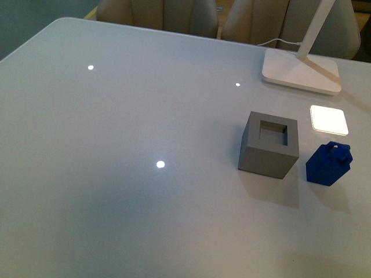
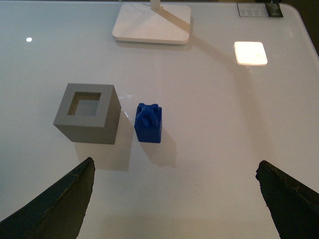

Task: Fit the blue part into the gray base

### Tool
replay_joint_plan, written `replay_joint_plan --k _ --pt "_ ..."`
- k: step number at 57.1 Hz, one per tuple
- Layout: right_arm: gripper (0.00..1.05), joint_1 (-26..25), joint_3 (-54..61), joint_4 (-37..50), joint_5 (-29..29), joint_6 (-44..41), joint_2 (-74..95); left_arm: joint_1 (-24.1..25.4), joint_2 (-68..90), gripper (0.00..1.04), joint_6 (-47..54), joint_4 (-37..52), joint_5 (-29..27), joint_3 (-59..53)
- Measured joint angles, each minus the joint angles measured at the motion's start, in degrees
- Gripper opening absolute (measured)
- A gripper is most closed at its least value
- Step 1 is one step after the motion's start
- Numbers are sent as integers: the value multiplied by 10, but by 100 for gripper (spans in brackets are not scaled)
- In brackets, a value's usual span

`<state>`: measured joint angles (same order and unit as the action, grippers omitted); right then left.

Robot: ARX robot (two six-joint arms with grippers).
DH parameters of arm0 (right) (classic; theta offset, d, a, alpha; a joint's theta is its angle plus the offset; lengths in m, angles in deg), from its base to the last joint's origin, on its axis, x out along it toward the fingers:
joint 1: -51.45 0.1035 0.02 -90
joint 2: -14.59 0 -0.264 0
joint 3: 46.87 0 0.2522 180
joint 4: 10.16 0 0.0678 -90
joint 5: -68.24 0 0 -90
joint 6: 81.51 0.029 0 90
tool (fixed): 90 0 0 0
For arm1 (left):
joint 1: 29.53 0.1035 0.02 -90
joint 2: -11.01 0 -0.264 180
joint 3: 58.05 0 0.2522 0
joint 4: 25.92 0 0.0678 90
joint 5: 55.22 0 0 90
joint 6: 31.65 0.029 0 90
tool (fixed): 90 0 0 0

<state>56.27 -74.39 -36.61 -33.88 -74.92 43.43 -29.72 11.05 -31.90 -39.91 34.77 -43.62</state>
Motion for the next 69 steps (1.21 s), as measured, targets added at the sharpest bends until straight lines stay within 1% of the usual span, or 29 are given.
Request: replay_joint_plan --k 3,7,13,16,21,30,42,61,64,69 --pt "96 -7 -32 51 13 7 101 0 0 97 0 0 0 0" --pt "96 -10 -60 93 22 12 191 0 0 97 0 0 0 0" --pt "96 -27 -117 155 60 27 354 0 0 97 0 0 0 0" --pt "96 -36 -150 170 80 39 435 0 0 97 0 0 0 0" --pt "96 -44 -201 191 86 44 554 0 0 97 0 0 0 0" --pt "96 -52 -281 198 83 50 718 0 0 97 0 0 0 0" --pt "96 -52 -349 196 87 71 852 0 0 97 0 0 0 0" --pt "95 -43 -392 182 82 91 911 0 0 97 0 0 0 0" --pt "90 -43 -395 181 80 92 916 0 0 97 0 0 0 0" --pt "76 -43 -398 180 79 92 923 0 0 97 0 0 0 0"
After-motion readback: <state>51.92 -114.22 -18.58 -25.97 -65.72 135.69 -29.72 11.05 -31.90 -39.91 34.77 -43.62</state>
